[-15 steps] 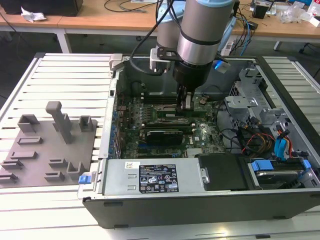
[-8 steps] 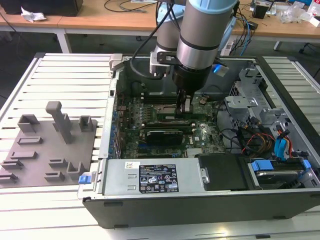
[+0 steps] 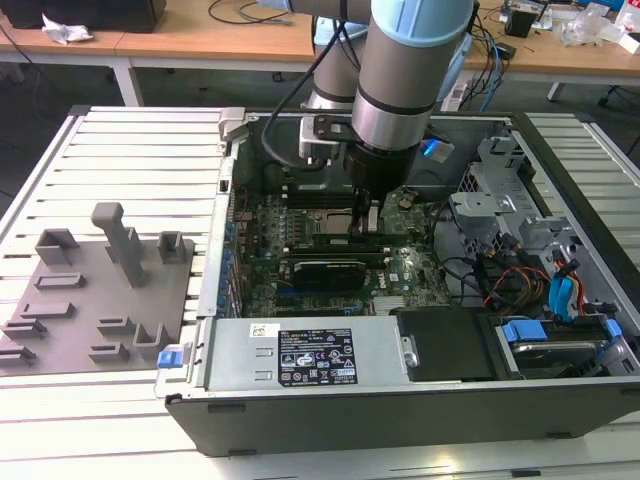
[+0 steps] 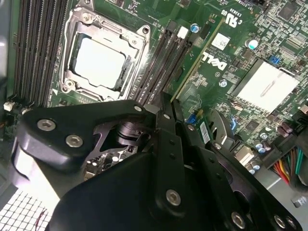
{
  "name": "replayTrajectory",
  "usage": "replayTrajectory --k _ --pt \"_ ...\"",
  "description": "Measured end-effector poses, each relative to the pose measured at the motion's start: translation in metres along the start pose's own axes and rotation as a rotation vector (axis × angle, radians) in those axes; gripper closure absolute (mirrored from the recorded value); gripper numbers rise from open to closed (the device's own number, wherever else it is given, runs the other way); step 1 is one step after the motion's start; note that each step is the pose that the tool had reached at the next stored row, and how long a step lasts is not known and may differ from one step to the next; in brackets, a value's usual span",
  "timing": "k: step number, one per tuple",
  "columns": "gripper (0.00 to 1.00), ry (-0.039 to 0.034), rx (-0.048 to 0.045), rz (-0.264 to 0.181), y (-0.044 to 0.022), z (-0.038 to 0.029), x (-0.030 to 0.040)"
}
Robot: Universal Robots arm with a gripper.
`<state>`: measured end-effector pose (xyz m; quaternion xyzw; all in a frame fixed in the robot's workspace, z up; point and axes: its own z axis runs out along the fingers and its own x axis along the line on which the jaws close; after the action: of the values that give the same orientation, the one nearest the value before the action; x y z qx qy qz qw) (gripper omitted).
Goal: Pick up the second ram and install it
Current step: 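Insert the second ram into the second slot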
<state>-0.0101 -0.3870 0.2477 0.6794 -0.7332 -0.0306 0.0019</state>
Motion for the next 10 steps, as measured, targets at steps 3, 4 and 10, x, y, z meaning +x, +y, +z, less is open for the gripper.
replayTrajectory --k 3,4,10 --pt "0.87 0.0001 0.0000 0.000 -0.0004 0.0071 0.0003" --pt "0.87 0.0000 0.0000 0.000 -0.0004 0.0082 0.0003" --pt "0.87 0.0000 0.0000 0.000 -0.0006 0.0122 0.0005"
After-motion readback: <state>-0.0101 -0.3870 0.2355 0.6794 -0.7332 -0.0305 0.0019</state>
